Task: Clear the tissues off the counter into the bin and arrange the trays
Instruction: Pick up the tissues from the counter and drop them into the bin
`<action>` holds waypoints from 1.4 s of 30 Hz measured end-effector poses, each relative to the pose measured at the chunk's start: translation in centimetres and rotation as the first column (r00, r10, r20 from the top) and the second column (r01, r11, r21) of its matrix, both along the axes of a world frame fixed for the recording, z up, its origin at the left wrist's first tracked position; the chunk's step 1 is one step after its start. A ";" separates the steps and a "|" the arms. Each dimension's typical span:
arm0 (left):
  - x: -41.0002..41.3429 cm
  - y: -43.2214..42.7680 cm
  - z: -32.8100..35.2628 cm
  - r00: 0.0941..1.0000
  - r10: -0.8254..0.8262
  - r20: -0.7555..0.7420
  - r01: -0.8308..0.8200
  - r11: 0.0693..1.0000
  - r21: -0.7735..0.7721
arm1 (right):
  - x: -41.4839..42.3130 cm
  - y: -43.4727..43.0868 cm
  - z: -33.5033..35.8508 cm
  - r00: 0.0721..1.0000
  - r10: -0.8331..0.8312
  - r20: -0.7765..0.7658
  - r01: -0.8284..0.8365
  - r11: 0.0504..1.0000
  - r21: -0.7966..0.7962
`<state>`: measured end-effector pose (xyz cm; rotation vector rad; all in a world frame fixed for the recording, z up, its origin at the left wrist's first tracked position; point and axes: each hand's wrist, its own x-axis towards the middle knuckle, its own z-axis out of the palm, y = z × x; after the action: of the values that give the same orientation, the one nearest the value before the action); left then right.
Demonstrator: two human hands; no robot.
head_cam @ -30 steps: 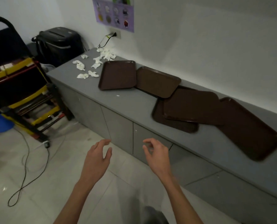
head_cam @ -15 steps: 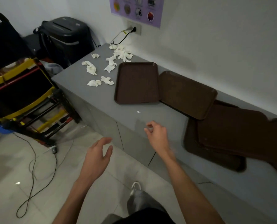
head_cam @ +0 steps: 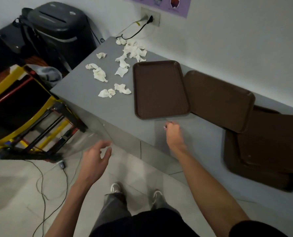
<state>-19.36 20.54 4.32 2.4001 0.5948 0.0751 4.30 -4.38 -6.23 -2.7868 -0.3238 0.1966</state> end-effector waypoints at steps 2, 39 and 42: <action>0.9 2.5 -0.2 0.999 -0.035 -0.002 0.035 0.999 -0.016 | -1.0 0.9 0.8 0.998 -0.060 0.022 0.061 0.998 -0.029; 26.3 21.0 -9.4 0.846 -0.449 -0.288 0.514 0.831 0.212 | 0.1 17.9 11.1 0.898 -0.359 -0.255 0.431 0.599 0.675; 25.6 21.3 -9.7 0.823 -0.449 -0.349 0.543 0.801 0.252 | -2.8 17.4 11.4 0.871 -0.398 -0.288 0.471 0.505 0.723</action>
<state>6.22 41.80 -5.34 2.8575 0.0324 -0.4252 1.54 13.00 5.12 -1.8720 0.2892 0.0258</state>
